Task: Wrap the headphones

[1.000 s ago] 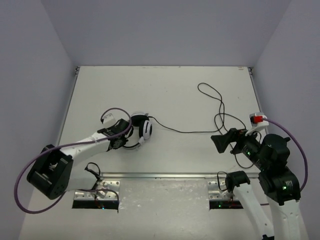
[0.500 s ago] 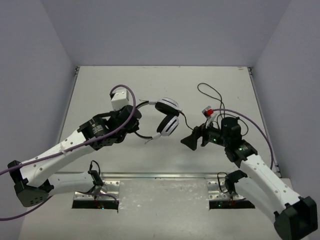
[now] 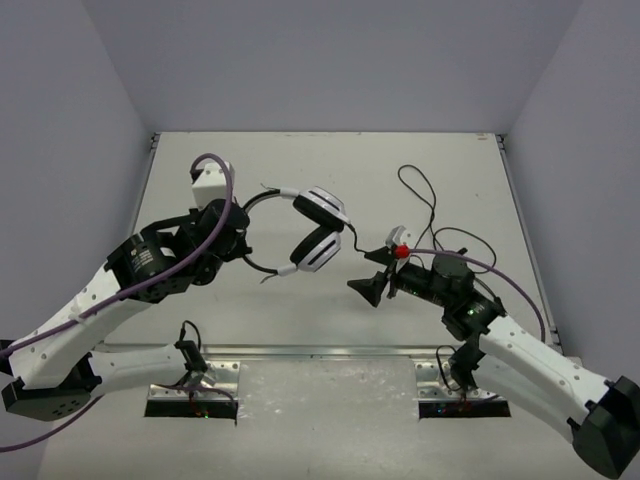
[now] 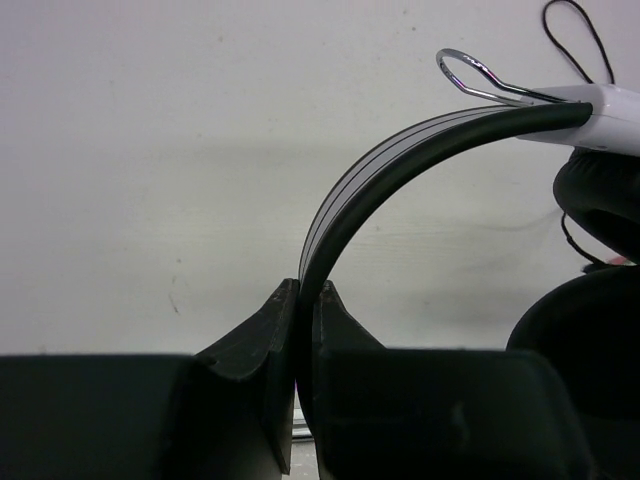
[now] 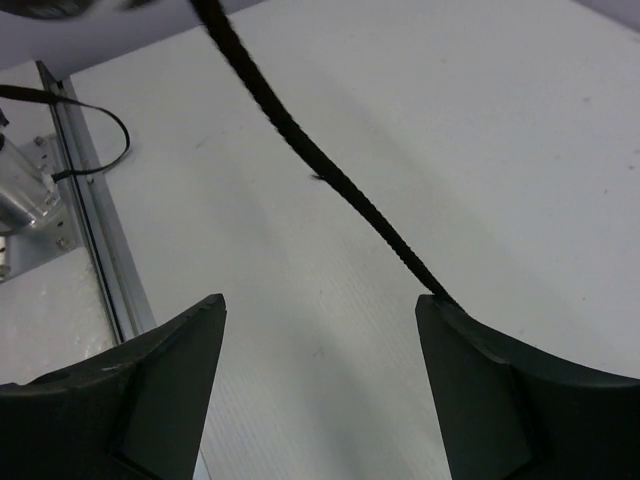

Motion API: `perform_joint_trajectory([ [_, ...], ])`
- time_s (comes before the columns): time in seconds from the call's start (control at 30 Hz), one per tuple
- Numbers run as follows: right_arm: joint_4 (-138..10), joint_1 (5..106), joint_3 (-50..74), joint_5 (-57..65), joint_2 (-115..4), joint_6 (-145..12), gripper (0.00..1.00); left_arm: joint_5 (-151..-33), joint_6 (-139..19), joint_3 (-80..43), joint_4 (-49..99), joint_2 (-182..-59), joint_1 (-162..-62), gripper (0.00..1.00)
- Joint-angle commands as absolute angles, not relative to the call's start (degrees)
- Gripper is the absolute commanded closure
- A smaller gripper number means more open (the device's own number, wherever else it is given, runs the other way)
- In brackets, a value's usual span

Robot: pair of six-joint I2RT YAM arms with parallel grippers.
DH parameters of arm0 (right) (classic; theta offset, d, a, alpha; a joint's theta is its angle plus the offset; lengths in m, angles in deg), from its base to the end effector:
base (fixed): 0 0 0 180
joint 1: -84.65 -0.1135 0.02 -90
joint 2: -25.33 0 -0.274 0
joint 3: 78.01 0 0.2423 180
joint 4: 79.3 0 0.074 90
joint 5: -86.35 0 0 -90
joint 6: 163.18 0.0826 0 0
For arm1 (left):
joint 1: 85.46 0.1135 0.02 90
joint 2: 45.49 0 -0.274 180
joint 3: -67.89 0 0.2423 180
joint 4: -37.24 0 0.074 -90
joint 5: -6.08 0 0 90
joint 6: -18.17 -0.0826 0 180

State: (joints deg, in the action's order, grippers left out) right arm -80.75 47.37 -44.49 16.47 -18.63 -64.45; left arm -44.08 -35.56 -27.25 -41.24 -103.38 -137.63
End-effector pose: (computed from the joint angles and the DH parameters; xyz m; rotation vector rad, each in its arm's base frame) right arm 0.1505 0.1503 0.2361 -0.7012 1.6605 0.8860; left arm 0.1464 -0.1023 0.4017 -0.0506 2.1030 -0.1171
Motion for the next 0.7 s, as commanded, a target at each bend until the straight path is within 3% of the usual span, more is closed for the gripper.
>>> perform_joint_trajectory([
  [0.0,-83.2,47.0,-44.8,17.2,-11.3,-67.1,0.21,-36.7,-32.7,-30.7,-43.3,-103.1,-137.8,0.99],
  [0.17,-82.8,47.0,-44.2,17.3,-13.3,-70.7,0.24,-39.2,-34.4,-31.2,-41.8,-102.3,-137.8,0.99],
  [0.53,-92.4,47.1,-38.7,19.4,-31.9,-75.0,0.25,-47.1,-35.7,-32.2,-37.8,-99.8,-137.8,0.99],
  [0.63,-95.4,47.4,-38.1,18.4,-36.2,-74.8,0.44,-47.4,-36.3,-33.5,-36.5,-98.2,-137.8,0.99],
  [0.67,-95.9,47.3,-38.4,18.9,-38.1,-73.9,0.60,-45.7,-36.3,-34.1,-36.6,-97.9,-137.8,0.99],
])
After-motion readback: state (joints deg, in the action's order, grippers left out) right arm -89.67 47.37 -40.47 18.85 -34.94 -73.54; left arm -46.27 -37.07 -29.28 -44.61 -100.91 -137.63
